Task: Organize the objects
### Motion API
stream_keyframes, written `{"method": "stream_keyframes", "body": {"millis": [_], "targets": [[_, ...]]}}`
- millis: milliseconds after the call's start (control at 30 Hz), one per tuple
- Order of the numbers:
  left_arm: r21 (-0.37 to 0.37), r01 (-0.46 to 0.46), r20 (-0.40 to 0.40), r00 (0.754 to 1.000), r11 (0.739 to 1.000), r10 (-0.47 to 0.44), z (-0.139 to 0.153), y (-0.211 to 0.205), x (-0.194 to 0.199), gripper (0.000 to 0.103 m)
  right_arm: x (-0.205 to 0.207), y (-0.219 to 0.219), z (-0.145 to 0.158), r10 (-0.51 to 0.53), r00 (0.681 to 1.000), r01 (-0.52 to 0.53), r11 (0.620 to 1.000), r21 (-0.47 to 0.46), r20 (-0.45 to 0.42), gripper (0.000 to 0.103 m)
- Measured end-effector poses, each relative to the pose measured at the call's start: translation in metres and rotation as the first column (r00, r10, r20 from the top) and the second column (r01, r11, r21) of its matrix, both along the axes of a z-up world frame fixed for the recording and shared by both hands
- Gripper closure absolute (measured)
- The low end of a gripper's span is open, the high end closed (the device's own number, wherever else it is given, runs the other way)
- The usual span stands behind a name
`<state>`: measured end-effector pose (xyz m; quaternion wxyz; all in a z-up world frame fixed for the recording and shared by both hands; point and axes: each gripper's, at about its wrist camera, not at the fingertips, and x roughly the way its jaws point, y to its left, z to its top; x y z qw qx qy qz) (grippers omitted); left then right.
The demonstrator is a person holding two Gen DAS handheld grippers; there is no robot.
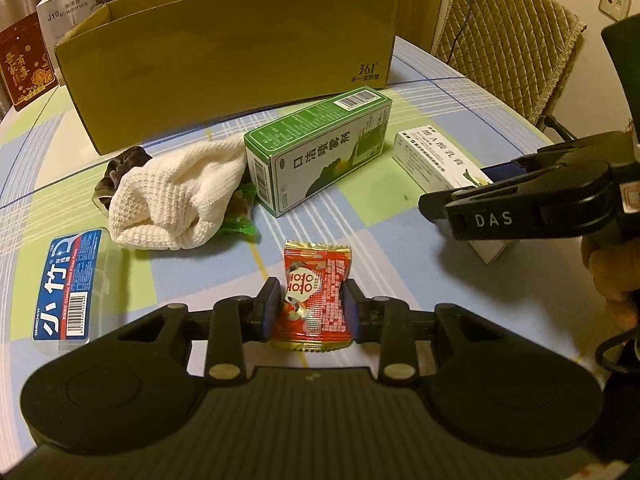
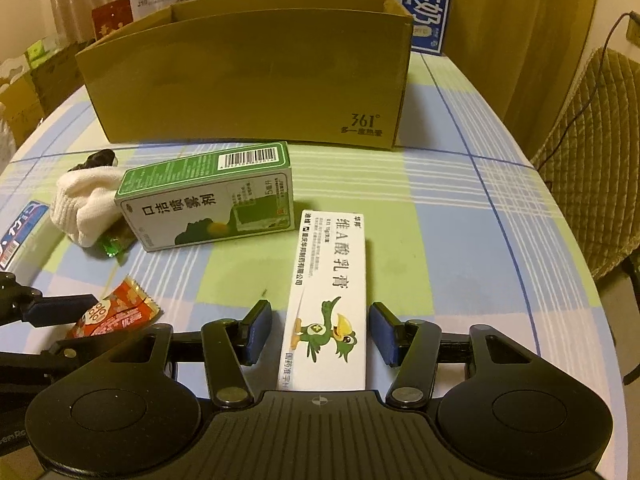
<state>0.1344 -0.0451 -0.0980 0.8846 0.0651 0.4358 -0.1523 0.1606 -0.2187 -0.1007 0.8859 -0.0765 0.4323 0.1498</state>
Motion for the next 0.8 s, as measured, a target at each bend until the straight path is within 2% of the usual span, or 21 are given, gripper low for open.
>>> {"method": "stream_keyframes", "body": {"millis": [33, 67, 333, 533, 800], "targets": [[0.0, 0.001, 0.0, 1.0, 1.0, -0.001, 0.0, 0.0, 0.0, 0.075, -0.001, 0.001, 0.0, 0.005, 1.0, -0.005, 1.0, 0.0, 0.001, 0.065], [-0.002, -0.001, 0.0, 1.0, 1.0, 0.001, 0.0, 0.0, 0.0, 0.076, -0.002, 0.002, 0.0, 0.01, 1.0, -0.01, 1.0, 0.0, 0.004, 0.067], [-0.016, -0.028, -0.007, 1.0, 0.999, 0.028, 0.005, 0.004, -0.003, 0.079, -0.015, -0.003, 0.012, -0.015, 1.0, 0.015, 0.999, 0.039, 0.012, 0.068], [-0.038, -0.056, 0.012, 0.998, 0.998, 0.057, 0.023, 0.007, -0.016, 0.079, -0.029, -0.005, 0.032, -0.025, 1.0, 0.026, 0.994, 0.108, -0.013, 0.068], [-0.062, -0.097, 0.026, 0.995, 0.993, 0.099, 0.044, 0.012, -0.033, 0.079, -0.053, -0.002, 0.049, -0.009, 1.0, 0.011, 0.991, 0.132, -0.02, 0.068]]}}
